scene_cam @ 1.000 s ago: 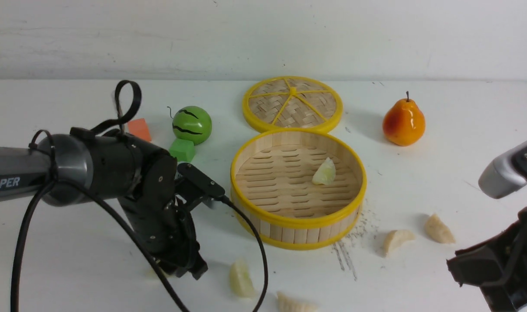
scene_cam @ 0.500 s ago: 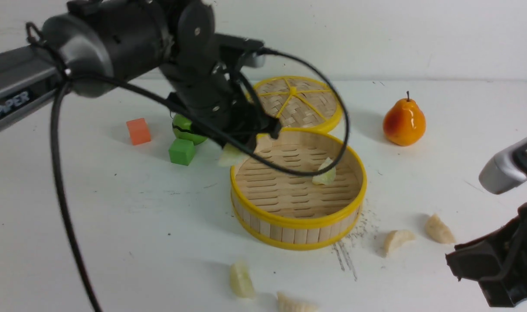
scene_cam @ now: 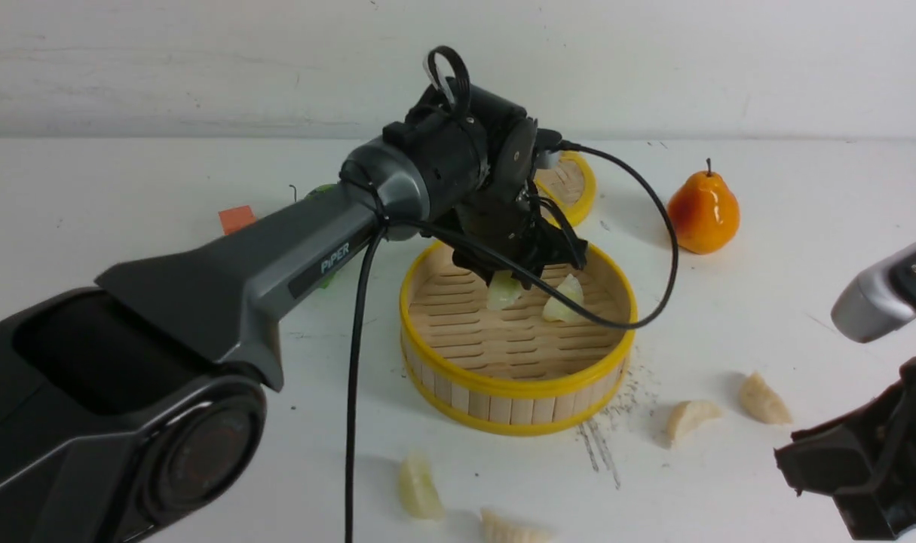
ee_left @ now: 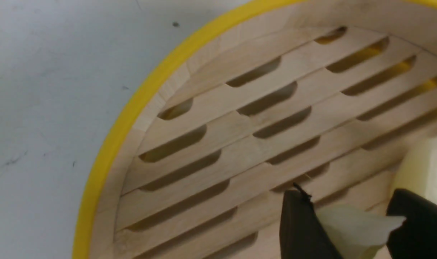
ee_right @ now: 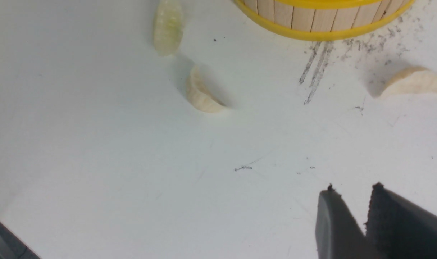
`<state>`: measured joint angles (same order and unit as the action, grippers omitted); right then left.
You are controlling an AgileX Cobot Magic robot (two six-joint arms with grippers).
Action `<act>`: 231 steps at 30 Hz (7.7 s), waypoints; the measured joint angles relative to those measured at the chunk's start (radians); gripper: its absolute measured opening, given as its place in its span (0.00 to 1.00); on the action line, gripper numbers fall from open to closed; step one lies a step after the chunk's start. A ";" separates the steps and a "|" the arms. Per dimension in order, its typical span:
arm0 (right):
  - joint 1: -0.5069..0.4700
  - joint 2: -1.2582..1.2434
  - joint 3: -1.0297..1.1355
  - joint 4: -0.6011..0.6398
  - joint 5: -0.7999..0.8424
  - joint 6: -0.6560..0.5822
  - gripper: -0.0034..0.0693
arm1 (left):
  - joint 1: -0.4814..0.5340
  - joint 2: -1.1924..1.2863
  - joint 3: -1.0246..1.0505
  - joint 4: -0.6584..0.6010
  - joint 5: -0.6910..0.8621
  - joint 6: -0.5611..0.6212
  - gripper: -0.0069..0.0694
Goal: Put the dumplings into the steamer on the white table.
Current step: 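Place the dumpling into the bamboo steamer basket with the left gripper, then reach for and grasp a dumpling on the table with the left gripper, then place the dumpling into the bamboo steamer basket with the left gripper, then reach for and grasp a dumpling lying on the table beside the steamer, then place the dumpling in the bamboo steamer basket with the right gripper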
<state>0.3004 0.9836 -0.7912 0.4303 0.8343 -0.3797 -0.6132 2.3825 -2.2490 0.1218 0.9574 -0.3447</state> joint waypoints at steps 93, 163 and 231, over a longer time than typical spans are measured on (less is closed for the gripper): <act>0.000 0.001 0.000 0.007 -0.007 0.000 0.32 | 0.000 -0.298 0.237 -0.062 0.092 0.076 0.39; 0.397 0.446 -0.444 -0.125 0.198 -0.091 0.07 | 0.030 -1.565 1.345 -0.128 0.178 0.090 0.07; 0.300 1.228 -1.275 -0.415 0.347 0.485 0.83 | 0.030 -1.833 1.463 -0.108 0.286 0.085 0.07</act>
<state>0.6000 2.2112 -2.0665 0.0149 1.1818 0.1051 -0.5828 0.5495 -0.7865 0.0136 1.2429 -0.2598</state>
